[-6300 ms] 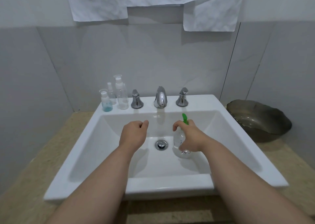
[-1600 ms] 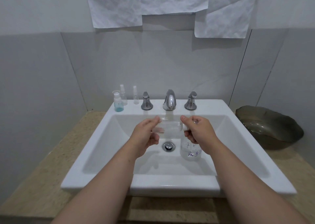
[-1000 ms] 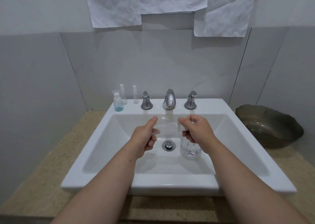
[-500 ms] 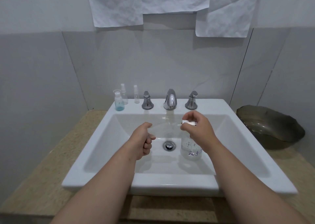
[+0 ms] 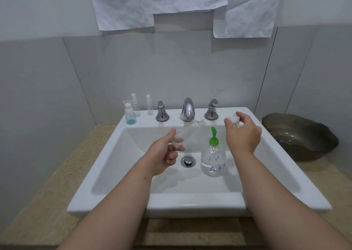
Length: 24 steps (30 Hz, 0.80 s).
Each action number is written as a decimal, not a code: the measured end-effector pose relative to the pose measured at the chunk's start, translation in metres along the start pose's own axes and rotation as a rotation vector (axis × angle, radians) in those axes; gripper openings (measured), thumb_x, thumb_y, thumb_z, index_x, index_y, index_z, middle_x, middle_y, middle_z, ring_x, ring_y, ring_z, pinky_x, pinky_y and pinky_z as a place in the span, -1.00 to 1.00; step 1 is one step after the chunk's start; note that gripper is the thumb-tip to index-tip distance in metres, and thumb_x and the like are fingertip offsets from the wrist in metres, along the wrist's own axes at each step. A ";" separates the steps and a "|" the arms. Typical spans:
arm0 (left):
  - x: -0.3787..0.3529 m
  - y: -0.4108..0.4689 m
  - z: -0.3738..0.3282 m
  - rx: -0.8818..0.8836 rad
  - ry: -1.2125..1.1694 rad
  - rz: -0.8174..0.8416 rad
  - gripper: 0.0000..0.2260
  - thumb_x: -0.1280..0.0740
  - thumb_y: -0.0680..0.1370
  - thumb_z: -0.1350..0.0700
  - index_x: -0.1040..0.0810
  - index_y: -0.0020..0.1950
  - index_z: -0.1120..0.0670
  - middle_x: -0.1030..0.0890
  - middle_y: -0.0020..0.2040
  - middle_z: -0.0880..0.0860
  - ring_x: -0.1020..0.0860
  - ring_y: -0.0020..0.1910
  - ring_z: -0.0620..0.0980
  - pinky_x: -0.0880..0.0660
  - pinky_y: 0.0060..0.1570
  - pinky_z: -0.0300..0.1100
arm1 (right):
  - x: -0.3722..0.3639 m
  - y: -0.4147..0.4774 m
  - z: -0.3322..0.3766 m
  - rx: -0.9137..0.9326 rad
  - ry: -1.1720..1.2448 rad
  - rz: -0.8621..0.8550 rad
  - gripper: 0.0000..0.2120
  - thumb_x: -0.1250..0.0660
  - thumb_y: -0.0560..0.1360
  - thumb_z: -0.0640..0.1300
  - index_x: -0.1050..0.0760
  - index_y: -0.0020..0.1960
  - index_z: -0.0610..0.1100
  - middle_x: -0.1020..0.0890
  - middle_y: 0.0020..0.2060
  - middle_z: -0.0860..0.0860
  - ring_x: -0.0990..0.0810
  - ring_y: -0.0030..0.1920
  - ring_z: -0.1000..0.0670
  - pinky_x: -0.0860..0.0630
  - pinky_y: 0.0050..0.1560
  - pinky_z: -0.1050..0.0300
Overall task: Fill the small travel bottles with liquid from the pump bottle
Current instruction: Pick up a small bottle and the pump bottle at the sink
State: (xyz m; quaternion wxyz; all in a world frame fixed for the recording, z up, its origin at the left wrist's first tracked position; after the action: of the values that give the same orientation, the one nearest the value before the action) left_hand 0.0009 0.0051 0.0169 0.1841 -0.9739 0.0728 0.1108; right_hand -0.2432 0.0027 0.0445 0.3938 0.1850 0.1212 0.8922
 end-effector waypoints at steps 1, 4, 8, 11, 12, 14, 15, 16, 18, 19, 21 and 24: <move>-0.003 0.001 0.001 -0.014 0.008 0.028 -0.62 -0.33 0.64 -0.18 -0.57 0.15 0.15 -0.65 -0.27 0.08 -0.27 -0.53 -0.09 -0.19 -0.52 -0.29 | 0.001 0.006 -0.002 -0.045 0.010 -0.010 -0.58 -0.45 0.51 -0.02 -0.54 0.34 -0.05 -0.64 0.16 -0.01 -0.52 0.24 -0.12 -0.40 0.17 0.11; -0.012 0.006 0.005 -0.033 0.081 0.086 -0.71 -0.35 0.66 -0.06 -0.54 0.20 0.15 -0.72 -0.14 0.11 -0.40 -0.47 -0.08 -0.39 -0.46 -0.30 | -0.001 0.024 -0.009 -0.131 0.023 0.029 -0.54 -0.43 0.55 -0.09 -0.48 0.42 -0.12 -0.59 0.32 -0.08 -0.52 0.32 -0.12 -0.37 0.23 0.15; -0.017 0.017 0.013 -0.017 0.141 0.135 -0.83 -0.38 0.65 0.10 -0.50 0.17 0.15 -0.72 -0.02 0.16 -0.55 -0.41 -0.06 -0.52 -0.38 -0.26 | -0.009 0.040 -0.010 -0.140 -0.045 0.064 -0.56 -0.38 0.59 -0.11 -0.45 0.44 -0.16 -0.60 0.27 -0.15 -0.53 0.29 -0.17 -0.39 0.22 0.11; -0.016 0.021 0.016 -0.013 0.118 0.139 -0.88 -0.38 0.65 0.15 -0.51 0.13 0.14 -0.69 0.04 0.20 -0.58 -0.37 -0.02 -0.56 -0.33 -0.23 | -0.018 0.053 -0.008 -0.118 -0.032 0.085 -0.60 -0.38 0.59 -0.12 -0.48 0.40 -0.17 -0.61 0.22 -0.14 -0.54 0.24 -0.15 -0.34 0.08 0.19; -0.015 0.022 0.015 -0.022 0.099 0.140 -0.89 -0.38 0.65 0.16 -0.51 0.13 0.14 -0.69 0.06 0.21 -0.58 -0.35 0.00 -0.57 -0.31 -0.22 | -0.022 0.057 -0.007 -0.109 -0.038 0.092 -0.61 -0.38 0.58 -0.13 -0.49 0.39 -0.17 -0.61 0.22 -0.14 -0.55 0.24 -0.15 -0.34 0.06 0.20; -0.014 0.023 0.013 -0.044 0.062 0.140 -0.86 -0.39 0.64 0.17 -0.53 0.17 0.15 -0.68 0.07 0.20 -0.59 -0.33 0.02 -0.59 -0.28 -0.21 | -0.030 0.065 -0.011 -0.103 -0.073 0.122 -0.61 -0.37 0.57 -0.15 -0.50 0.38 -0.18 -0.61 0.22 -0.17 -0.55 0.23 -0.17 -0.38 0.08 0.17; -0.014 0.023 0.012 -0.055 0.045 0.139 -0.83 -0.39 0.64 0.17 -0.54 0.21 0.17 -0.67 0.07 0.19 -0.59 -0.33 0.02 -0.61 -0.26 -0.20 | -0.034 0.068 -0.014 -0.110 -0.083 0.132 -0.62 -0.36 0.56 -0.16 -0.50 0.37 -0.18 -0.61 0.22 -0.18 -0.56 0.23 -0.18 -0.39 0.08 0.16; -0.013 0.024 0.011 -0.063 0.030 0.137 -0.79 -0.40 0.64 0.17 -0.55 0.25 0.19 -0.66 0.06 0.17 -0.59 -0.32 0.03 -0.62 -0.25 -0.20 | -0.038 0.070 -0.017 -0.120 -0.087 0.136 -0.62 -0.36 0.56 -0.16 -0.51 0.36 -0.18 -0.61 0.22 -0.18 -0.56 0.22 -0.19 -0.39 0.07 0.15; -0.014 0.025 0.011 -0.077 0.010 0.134 -0.75 -0.39 0.63 0.16 -0.57 0.28 0.21 -0.65 0.02 0.14 -0.59 -0.31 0.03 -0.63 -0.22 -0.19 | -0.040 0.074 -0.023 -0.131 -0.087 0.131 -0.63 -0.37 0.56 -0.16 -0.51 0.35 -0.18 -0.62 0.21 -0.18 -0.55 0.22 -0.18 -0.39 0.08 0.15; -0.013 0.026 0.011 -0.083 0.003 0.129 -0.75 -0.39 0.63 0.16 -0.58 0.29 0.22 -0.65 0.00 0.13 -0.59 -0.31 0.03 -0.63 -0.22 -0.19 | -0.042 0.076 -0.025 -0.132 -0.083 0.133 -0.61 -0.38 0.55 -0.15 -0.51 0.36 -0.17 -0.62 0.21 -0.17 -0.55 0.23 -0.18 -0.39 0.10 0.15; -0.012 0.028 0.011 -0.093 -0.006 0.117 -0.75 -0.37 0.64 0.17 -0.59 0.29 0.24 -0.64 -0.01 0.12 -0.58 -0.31 0.03 -0.62 -0.23 -0.19 | -0.043 0.076 -0.027 -0.120 -0.071 0.145 -0.52 -0.41 0.53 -0.13 -0.47 0.43 -0.15 -0.59 0.27 -0.16 -0.52 0.28 -0.17 -0.38 0.18 0.14; -0.007 0.032 0.011 -0.106 0.001 0.093 -0.76 -0.36 0.65 0.19 -0.60 0.29 0.24 -0.63 -0.01 0.13 -0.58 -0.32 0.03 -0.62 -0.25 -0.20 | -0.036 0.069 -0.025 -0.060 -0.062 0.076 -0.27 -0.46 0.51 -0.05 -0.23 0.59 -0.09 -0.45 0.42 -0.14 -0.42 0.41 -0.13 -0.35 0.34 0.04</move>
State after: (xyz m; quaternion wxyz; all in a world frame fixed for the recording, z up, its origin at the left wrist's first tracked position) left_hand -0.0141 -0.0198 -0.0028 0.1268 -0.9780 0.1119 0.1222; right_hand -0.2768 -0.0721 0.0388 0.3684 0.2050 0.0752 0.9037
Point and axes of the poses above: each hand's wrist, its own y-axis towards the middle knuckle, its own x-axis out of the back of the hand, z = x × y, the point moved 3 cm from there along y, towards the middle knuckle
